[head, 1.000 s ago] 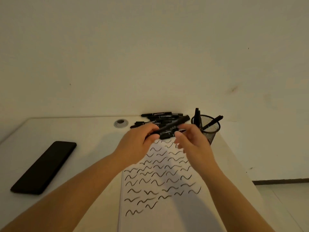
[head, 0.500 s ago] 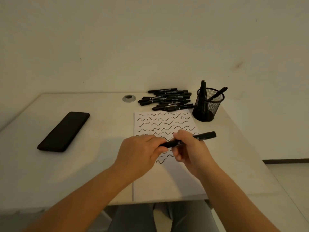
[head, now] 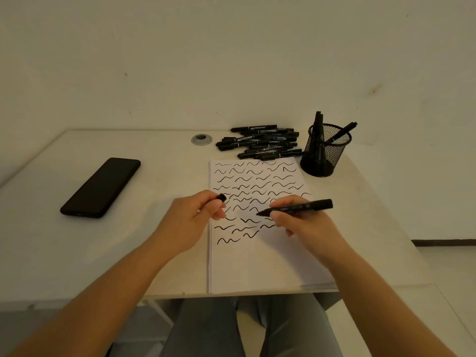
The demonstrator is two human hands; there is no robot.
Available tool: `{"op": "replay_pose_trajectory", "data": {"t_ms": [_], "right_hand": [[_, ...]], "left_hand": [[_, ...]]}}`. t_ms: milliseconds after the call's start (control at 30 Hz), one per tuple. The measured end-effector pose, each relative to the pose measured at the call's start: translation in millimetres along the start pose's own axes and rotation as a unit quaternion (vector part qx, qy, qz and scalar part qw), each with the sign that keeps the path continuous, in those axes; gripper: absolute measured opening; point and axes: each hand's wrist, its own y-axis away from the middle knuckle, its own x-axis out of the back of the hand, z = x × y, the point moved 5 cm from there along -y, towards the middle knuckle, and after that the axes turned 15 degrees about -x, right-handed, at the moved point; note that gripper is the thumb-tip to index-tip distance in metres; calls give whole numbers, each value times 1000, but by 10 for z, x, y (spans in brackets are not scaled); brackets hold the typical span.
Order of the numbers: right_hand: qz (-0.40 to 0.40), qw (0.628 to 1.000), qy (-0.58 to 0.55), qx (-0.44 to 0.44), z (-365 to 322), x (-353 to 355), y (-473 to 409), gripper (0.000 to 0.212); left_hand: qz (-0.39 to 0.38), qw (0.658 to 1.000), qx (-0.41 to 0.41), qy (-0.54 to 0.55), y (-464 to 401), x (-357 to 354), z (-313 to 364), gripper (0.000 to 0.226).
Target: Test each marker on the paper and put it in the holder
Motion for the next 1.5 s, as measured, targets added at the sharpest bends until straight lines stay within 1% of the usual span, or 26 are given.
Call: {"op": "replay_pose_trajectory", "data": {"t_ms": [33, 100, 167, 200, 267, 333, 433, 500, 633, 700, 767, 833, 900, 933, 1000, 1067, 1133, 1200, 1300, 1367, 1500], "right_hand": [[3, 1000, -4, 12, 16, -6, -4, 7], [38, 998, 9, 39, 43, 18, 2, 7], [79, 996, 23, 47, 111, 12, 27, 10], [97, 994, 19, 46, 147, 15, 40, 13], [112, 992, 18, 49, 181, 22, 50, 15], [88, 994, 35, 58, 169, -7, 43, 14], [58, 993, 80, 67, 163, -77, 36, 10], [67, 990, 98, 71, 160, -83, 49, 7], [103, 988, 95, 68, 167, -32, 55, 9], [131, 982, 113, 76, 179, 4, 63, 10], [183, 972, 120, 89, 189, 79, 108, 14], [244, 963, 65, 93, 193, 215, 163, 16], [277, 957, 1, 86, 165, 341, 178, 16], [275, 957, -25, 84, 130, 370, 163, 14], [240, 964, -79, 82, 35, 358, 105, 12], [168, 973, -134, 80, -84, 273, 27, 10], [80, 977, -184, 72, -185, 132, -72, 14], [37, 974, -217, 55, -230, -2, -163, 23], [51, 964, -259, 35, -169, -110, -225, 31], [61, 965, -252, 33, -109, -137, -237, 32], [40, 972, -228, 49, -98, -164, -252, 18]], "left_hand": [[-16, 1000, -8, -13, -30, -57, 6, 21], [-56, 997, -22, -45, -86, -176, 9, 16], [-91, 991, -37, -91, -116, -290, 2, 17], [-95, 989, -41, -108, -122, -327, -16, 18], [-72, 991, -44, -103, -123, -343, -59, 17], [-51, 994, -43, -92, -124, -320, -105, 16], [-55, 993, -42, -93, -122, -325, -155, 17], [-57, 993, -39, -91, -113, -332, -171, 18], [-53, 995, -35, -82, -99, -330, -173, 20], [-53, 995, -32, -79, -100, -333, -169, 22], [-55, 995, -31, -79, -90, -340, -169, 19], [-58, 994, -28, -85, -86, -337, -170, 20], [-61, 994, -25, -93, -89, -336, -174, 23], [-61, 993, -26, -94, -90, -336, -176, 21], [-58, 993, -29, -98, -89, -337, -169, 17], [-46, 994, -26, -96, -84, -326, -156, 15], [-33, 995, -27, -93, -81, -313, -141, 12], [-26, 995, -31, -92, -78, -300, -126, 11], [-24, 995, -42, -92, -77, -290, -109, 10], [-25, 994, -43, -95, -91, -282, -111, 12], [-38, 992, -54, -105, -120, -291, -95, 12]]}}
